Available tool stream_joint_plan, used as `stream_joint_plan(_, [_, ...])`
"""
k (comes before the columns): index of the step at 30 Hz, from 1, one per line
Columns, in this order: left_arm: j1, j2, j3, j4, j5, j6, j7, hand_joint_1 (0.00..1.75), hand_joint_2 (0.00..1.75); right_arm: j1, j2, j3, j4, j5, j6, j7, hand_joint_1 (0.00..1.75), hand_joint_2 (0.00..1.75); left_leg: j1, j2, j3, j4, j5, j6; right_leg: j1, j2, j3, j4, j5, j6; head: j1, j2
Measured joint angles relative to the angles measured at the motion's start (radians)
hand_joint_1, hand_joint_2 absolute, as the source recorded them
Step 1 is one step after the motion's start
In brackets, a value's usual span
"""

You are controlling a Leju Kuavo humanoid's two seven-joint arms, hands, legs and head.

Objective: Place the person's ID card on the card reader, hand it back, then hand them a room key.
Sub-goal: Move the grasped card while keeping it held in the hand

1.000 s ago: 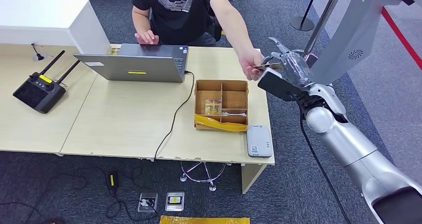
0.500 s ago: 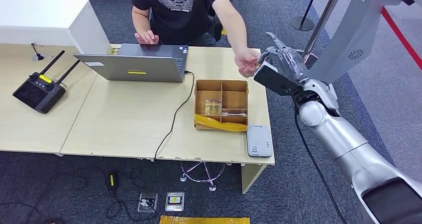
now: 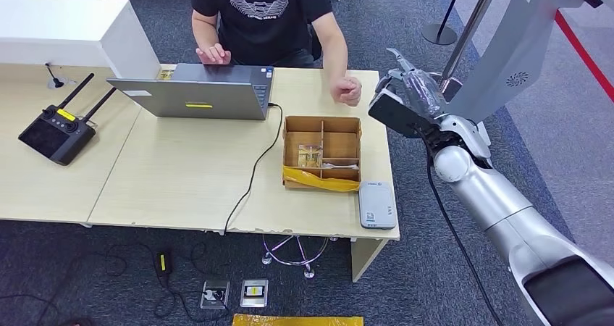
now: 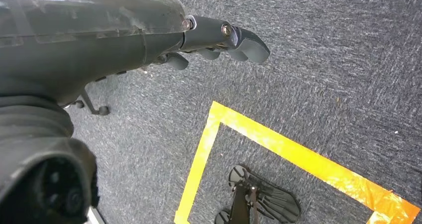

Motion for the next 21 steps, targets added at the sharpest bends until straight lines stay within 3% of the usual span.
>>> stream_joint_plan(13, [0.001, 0.0, 0.0, 0.0, 0.022, 0.014, 0.009, 0.0, 0.0, 0.011, 0.002, 0.003, 0.048, -0.033, -0.029, -0.014, 1.75, 1.75, 0.0, 0.001, 0.001, 0.0, 0.0, 0.0, 0.0, 0.001, -0.001, 0.0, 0.0, 0.0, 0.0, 0.0])
stream_joint_plan(21, [0.008, -0.016, 0.0, 0.0, 0.046, 0.066, 0.052, 0.0, 0.0, 0.118, -0.046, 0.002, 0.09, -0.082, -0.064, -0.04, 1.75, 1.75, 0.0, 0.002, 0.001, 0.001, -0.001, 0.0, 0.0, 0.001, -0.002, 0.0, 0.0, 0.0, 0.0, 0.0])
